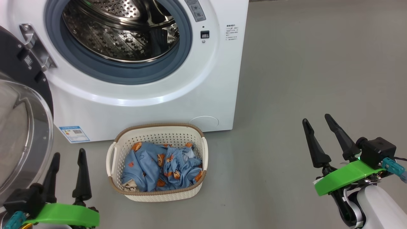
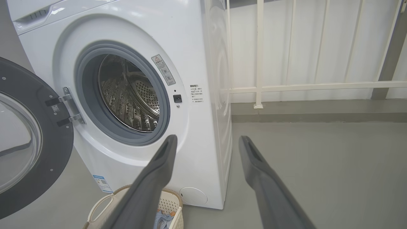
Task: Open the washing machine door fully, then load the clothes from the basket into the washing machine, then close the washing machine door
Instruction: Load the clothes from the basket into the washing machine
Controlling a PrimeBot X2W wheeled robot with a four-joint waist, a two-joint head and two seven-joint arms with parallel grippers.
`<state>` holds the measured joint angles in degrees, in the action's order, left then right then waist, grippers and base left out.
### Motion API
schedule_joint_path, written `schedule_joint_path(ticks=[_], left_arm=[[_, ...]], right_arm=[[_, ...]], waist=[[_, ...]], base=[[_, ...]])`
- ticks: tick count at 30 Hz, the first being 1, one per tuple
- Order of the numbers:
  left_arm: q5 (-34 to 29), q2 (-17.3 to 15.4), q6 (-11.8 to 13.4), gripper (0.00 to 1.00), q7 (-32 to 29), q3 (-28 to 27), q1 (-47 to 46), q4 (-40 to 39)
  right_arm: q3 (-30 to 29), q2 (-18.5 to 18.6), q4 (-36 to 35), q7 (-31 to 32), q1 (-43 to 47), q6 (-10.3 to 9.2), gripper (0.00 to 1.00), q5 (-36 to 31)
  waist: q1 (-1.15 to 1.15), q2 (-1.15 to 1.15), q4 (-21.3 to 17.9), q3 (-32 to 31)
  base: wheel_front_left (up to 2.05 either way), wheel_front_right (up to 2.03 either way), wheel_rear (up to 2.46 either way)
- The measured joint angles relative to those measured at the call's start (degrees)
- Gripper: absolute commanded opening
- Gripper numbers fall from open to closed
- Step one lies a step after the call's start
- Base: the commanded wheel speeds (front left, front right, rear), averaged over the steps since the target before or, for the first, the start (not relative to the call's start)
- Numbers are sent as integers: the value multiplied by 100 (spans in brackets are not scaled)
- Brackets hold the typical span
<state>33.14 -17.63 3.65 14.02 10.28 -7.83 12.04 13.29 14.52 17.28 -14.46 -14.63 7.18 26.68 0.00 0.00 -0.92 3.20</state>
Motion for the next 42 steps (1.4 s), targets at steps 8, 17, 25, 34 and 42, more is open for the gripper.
schedule_joint_path(ticks=[8, 17, 25, 34, 42], left_arm=[[16, -23, 0, 100, -1, 15, 0, 0], [16, -55, 1, 100, -20, 41, -3, 0], [54, -60, 1, 100, -23, 53, -3, 0], [64, -62, -7, 100, -23, 64, -3, -2], [104, -63, -7, 100, -22, 67, -3, -2]], right_arm=[[-21, -7, -3, 0, -1, 0, 100, 0], [-45, -38, -5, 0, -1, 0, 100, 0], [-54, -62, -5, 0, -1, 0, 100, 0], [-60, -64, -5, 0, -1, 0, 100, 0], [-65, -68, -5, 0, -1, 0, 100, 0]], waist=[[0, 0, 0, 28], [0, 0, 8, 75], [0, 0, 16, 76], [-1, 0, 37, 51], [-1, 0, 62, 35]], base=[[0, 0, 0], [0, 0, 0], [0, 0, 0], [54, -54, 0], [169, -169, 0]])
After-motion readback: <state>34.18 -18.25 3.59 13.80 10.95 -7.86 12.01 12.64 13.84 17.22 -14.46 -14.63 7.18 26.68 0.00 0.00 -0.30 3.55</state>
